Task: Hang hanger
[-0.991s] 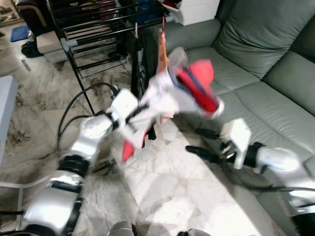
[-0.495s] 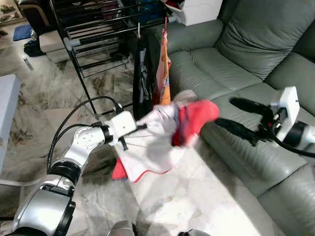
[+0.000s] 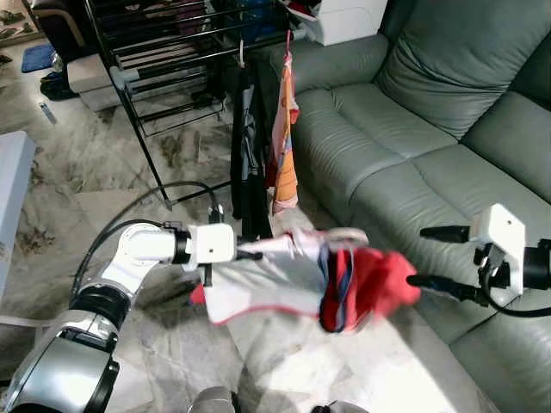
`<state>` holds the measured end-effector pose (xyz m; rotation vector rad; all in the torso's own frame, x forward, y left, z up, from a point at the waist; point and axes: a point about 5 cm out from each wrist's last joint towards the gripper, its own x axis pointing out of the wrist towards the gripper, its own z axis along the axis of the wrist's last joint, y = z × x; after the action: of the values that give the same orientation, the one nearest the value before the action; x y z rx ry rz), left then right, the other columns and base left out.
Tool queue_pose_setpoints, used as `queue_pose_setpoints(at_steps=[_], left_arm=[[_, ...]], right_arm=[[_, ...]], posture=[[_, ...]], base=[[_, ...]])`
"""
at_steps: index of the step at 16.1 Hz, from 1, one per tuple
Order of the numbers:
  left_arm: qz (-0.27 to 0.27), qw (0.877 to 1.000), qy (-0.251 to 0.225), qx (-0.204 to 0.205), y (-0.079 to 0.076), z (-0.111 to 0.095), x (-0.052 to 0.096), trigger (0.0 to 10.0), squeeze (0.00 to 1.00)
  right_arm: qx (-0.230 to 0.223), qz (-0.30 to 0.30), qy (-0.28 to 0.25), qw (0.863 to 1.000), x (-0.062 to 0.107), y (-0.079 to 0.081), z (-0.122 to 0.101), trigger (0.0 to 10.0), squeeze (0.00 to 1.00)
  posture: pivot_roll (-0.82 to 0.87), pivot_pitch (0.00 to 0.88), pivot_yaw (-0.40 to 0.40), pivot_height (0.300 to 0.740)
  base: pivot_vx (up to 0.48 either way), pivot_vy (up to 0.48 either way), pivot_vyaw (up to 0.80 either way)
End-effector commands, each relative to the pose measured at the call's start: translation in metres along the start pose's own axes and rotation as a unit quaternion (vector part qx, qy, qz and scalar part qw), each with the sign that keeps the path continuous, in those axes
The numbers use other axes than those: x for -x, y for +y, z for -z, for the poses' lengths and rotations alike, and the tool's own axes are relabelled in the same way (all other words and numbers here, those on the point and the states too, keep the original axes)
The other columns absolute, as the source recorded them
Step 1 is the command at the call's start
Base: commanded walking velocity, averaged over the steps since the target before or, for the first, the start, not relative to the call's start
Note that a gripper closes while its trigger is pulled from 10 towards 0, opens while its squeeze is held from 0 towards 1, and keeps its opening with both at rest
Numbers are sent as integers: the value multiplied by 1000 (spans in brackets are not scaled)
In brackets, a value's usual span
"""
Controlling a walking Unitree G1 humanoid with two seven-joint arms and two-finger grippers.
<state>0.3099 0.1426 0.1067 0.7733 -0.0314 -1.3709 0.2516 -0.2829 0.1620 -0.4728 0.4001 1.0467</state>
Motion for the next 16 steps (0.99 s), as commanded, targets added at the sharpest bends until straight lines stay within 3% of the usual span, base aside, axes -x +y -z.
queue_pose_setpoints(at_steps=[1,3,6,7,8,12,14,16], left_arm=[[0,999,-22,-24,6,-10,1,0,0],[8,999,-38,-30,5,-16,-4,0,0],[9,998,-58,-37,10,-25,-8,0,0],[6,997,-64,-37,12,-27,-9,0,0],[5,997,-65,-37,13,-28,-8,0,0],[-7,997,-60,-40,18,-28,-5,0,0],[-35,997,-57,-40,27,-29,-3,0,0],[-60,995,-55,-53,33,-30,-3,0,0]], right_arm=[[21,-17,7,1000,-1,-2,-3,10000,0],[23,-41,9,999,-10,-2,-1,9569,0],[54,-73,26,995,-26,-2,3,10000,0],[66,-81,27,994,-33,-3,2,7529,0],[84,-79,32,993,-38,-5,2,0,0],[136,-77,66,986,-43,-13,5,0,0],[187,-58,101,975,-44,-22,11,0,0],[193,-39,90,976,-47,-27,9,0,0]], posture=[[-97,17,26,740],[-95,10,26,740],[-92,2,25,740],[-91,0,24,740],[-91,0,24,740],[-85,0,19,740],[-85,0,19,740],[-93,0,16,740]], base=[[0,0,0],[0,0,0],[0,0,0],[0,0,0],[0,0,0],[0,0,0],[0,0,0],[0,0,0]])
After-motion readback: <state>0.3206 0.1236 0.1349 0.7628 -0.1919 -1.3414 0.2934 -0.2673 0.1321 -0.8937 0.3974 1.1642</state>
